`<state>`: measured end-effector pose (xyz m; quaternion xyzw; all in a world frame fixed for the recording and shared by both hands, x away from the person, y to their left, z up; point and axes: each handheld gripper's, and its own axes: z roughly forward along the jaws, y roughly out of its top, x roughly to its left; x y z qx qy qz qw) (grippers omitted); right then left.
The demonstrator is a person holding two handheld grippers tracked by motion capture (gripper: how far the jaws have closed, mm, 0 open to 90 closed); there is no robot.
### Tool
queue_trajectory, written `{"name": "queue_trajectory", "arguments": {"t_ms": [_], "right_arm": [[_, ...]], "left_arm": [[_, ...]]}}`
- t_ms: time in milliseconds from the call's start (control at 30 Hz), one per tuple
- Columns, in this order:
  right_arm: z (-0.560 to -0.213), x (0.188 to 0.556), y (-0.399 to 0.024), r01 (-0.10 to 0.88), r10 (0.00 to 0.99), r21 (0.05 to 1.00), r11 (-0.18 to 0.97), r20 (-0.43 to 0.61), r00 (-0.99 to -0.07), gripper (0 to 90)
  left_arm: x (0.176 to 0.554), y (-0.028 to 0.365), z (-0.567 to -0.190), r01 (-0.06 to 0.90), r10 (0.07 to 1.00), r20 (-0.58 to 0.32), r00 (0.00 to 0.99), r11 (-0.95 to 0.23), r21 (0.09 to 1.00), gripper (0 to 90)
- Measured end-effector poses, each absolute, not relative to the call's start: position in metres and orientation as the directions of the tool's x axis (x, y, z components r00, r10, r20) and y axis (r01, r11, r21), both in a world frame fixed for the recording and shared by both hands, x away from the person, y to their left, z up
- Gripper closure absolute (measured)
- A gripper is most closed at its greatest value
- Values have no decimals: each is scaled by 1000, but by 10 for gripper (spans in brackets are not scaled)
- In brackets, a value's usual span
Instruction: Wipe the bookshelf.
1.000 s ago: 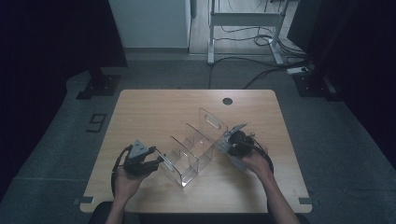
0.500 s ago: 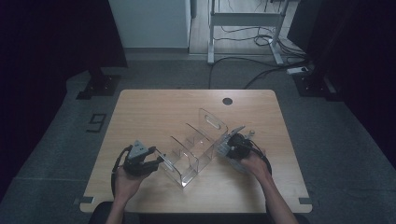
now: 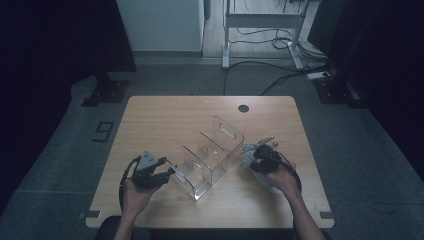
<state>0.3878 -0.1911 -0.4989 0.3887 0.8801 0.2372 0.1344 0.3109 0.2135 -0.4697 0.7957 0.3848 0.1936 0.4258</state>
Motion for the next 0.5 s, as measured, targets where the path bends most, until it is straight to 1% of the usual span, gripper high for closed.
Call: {"name": "queue_trajectory", "arguments": {"t_ms": [233, 500], "right_arm": [[-484, 368, -200, 602, 742, 559, 570, -36, -670, 641], [-474, 352, -187, 539, 677, 589, 603, -19, -736, 636]], "left_arm": [[311, 214, -470, 449, 777, -23, 630, -339, 827, 450], [311, 214, -470, 449, 776, -22, 630, -341, 826, 449]]}}
